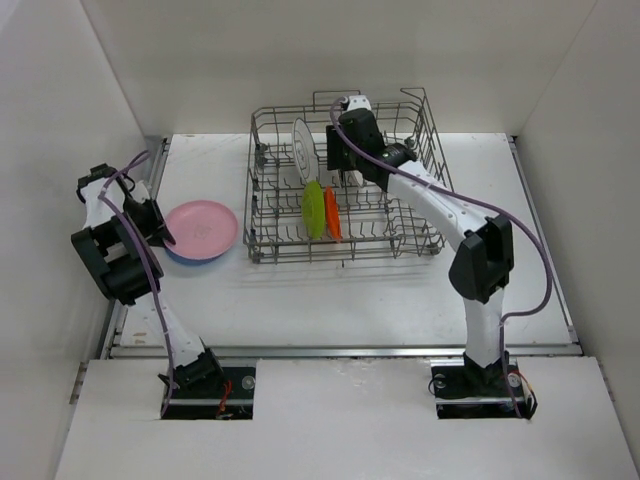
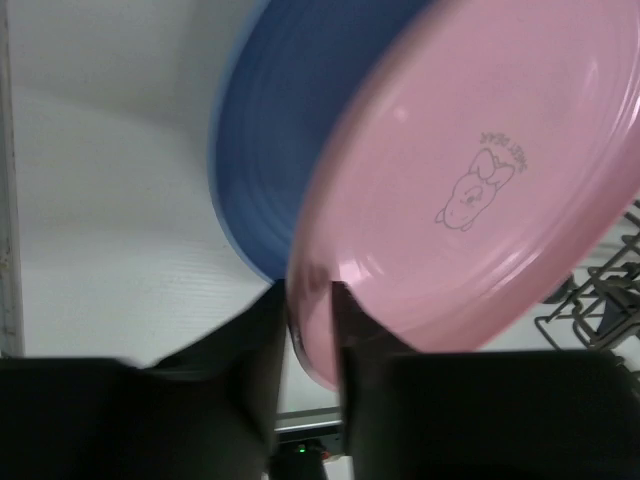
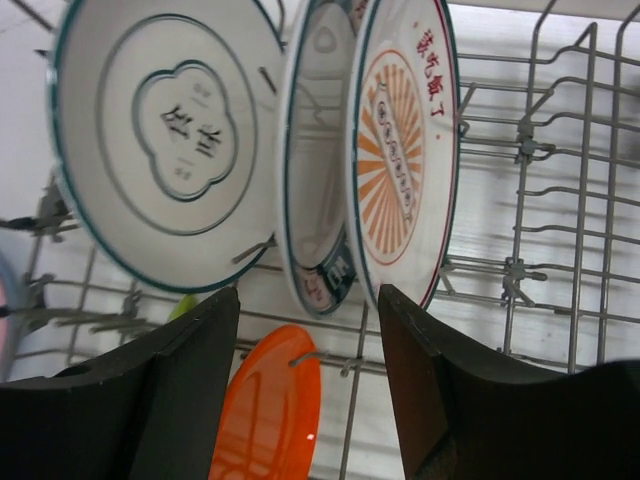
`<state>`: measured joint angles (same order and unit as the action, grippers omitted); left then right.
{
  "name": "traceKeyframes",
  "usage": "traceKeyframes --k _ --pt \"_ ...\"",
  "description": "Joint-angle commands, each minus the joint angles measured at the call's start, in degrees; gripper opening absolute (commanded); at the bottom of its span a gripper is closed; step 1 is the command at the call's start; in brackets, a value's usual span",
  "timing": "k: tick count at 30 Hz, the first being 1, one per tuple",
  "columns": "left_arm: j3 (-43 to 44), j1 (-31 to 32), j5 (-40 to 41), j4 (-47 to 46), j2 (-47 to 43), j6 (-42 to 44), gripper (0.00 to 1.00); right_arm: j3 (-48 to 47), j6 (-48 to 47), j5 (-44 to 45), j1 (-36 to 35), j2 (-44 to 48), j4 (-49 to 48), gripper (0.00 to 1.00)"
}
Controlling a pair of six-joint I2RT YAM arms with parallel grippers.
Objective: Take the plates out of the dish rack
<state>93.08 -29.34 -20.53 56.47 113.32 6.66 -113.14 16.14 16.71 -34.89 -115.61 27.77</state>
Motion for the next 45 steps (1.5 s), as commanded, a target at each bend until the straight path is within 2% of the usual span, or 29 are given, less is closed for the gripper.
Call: traceKeyframes --k 1,5,11,12,13,15,16,18,19,20,21,23,33,36,45 --pt "2.81 -0.1 -1.17 2.06 2.77 1.42 0.26 -3.66 -0.76 5.87 0.27 -2.86 -3.15 0.63" --pt "6.75 -0.1 -0.04 5.23 5.33 2.66 0.48 -5.77 -0.76 8.08 0.27 -6.02 -3.16 0.59" --pt "7.47 -0.1 -0.03 7.34 5.43 5.47 0.57 -7.88 -0.76 5.18 1.94 -9.28 -3.78 0.51" --pt "7.47 -0.1 -0.03 7.34 4.64 6.0 0.57 -7.88 -0.24 5.18 2.63 -9.89 -3.78 0.48" --pt "7.47 -0.1 -0.64 7.86 4.63 6.0 0.58 -8.49 -0.23 5.18 2.64 -9.9 -3.78 0.38" --pt "7.47 -0.1 -0.65 8.56 3.41 6.0 0.6 -8.5 -0.23 5.18 2.64 -9.9 -3.78 0.3" --pt "7.47 -0.1 -0.65 8.57 3.4 6.0 0.62 -9.02 -0.23 5.18 2.64 -9.9 -3.78 0.27" --pt "8.0 -0.63 -1.26 9.09 1.92 6.0 0.63 -9.03 -1.02 5.7 2.64 -8.23 -3.78 0.27" --pt "8.0 -0.63 -1.87 9.1 1.91 6.0 0.63 -9.03 -1.63 5.7 2.64 -7.62 -3.78 0.3" --pt "8.52 -0.63 -1.88 9.1 1.3 6.0 0.63 -9.03 -1.64 5.7 2.64 -7.61 -3.78 0.48" --pt "8.52 -0.63 -1.88 9.1 1.29 6.0 0.63 -9.03 -2.34 5.09 2.64 -6.65 -3.78 0.59" --pt "9.13 -0.63 -2.58 9.63 1.29 6.0 0.63 -9.03 -3.05 4.56 2.64 -5.94 -3.17 0.72" --pt "9.75 -0.63 -2.58 10.77 0.68 6.0 0.63 -0.86 -3.57 3.94 2.64 -0.23 -3.16 0.72" --pt "9.75 -0.1 -3.11 10.77 0.68 6.0 0.63 1.35 -3.57 3.25 2.64 1.52 -5.44 0.66" --pt "9.75 -0.1 -2.58 10.77 0.68 6.0 0.63 4.33 -3.57 -1.07 2.64 3.37 -7.55 0.7"
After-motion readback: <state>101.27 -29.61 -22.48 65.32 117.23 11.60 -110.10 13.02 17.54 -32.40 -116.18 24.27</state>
